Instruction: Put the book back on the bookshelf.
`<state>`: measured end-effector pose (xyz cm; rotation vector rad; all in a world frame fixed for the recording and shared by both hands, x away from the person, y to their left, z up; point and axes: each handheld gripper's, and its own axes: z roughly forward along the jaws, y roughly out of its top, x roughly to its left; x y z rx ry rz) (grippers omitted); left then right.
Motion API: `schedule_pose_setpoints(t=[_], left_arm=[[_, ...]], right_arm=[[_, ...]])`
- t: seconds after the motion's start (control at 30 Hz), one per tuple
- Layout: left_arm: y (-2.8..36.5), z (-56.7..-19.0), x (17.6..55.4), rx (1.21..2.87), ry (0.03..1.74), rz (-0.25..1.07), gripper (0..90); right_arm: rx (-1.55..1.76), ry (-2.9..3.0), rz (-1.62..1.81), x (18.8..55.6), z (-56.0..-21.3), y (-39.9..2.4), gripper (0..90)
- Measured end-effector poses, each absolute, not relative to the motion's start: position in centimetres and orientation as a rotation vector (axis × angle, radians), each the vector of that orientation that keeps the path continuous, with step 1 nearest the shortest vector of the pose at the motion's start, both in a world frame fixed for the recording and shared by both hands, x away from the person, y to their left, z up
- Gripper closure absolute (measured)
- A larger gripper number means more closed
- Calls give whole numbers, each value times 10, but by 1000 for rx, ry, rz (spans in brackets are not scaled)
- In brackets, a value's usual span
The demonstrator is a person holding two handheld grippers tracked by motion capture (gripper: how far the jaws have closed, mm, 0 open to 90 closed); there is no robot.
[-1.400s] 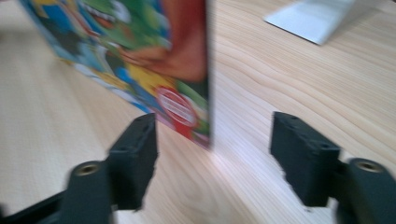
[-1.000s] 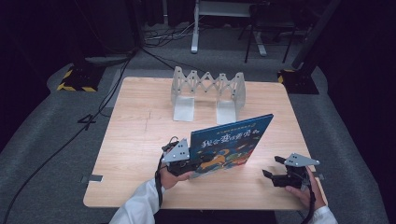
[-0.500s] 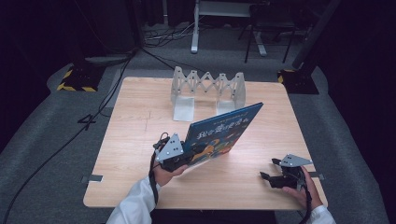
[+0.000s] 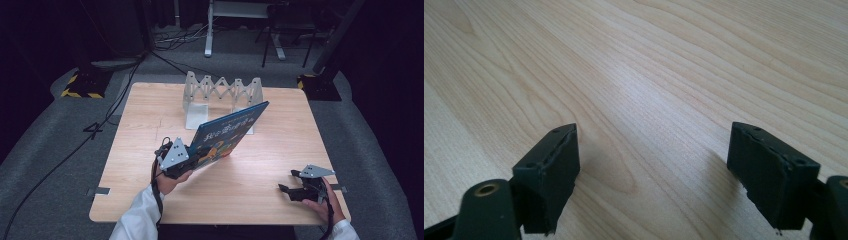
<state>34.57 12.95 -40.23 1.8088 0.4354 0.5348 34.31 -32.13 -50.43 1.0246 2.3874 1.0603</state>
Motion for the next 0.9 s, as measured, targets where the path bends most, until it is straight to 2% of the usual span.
schedule_pose_setpoints(t=[0.43, 0.9], left_arm=[[166, -391, 354, 1769, 560, 662, 831], [189, -380, 373, 1675, 652, 715, 830]], right_arm=[[1028, 2392, 1065, 343, -504, -322, 220], [1034, 2392, 1074, 343, -504, -323, 222]])
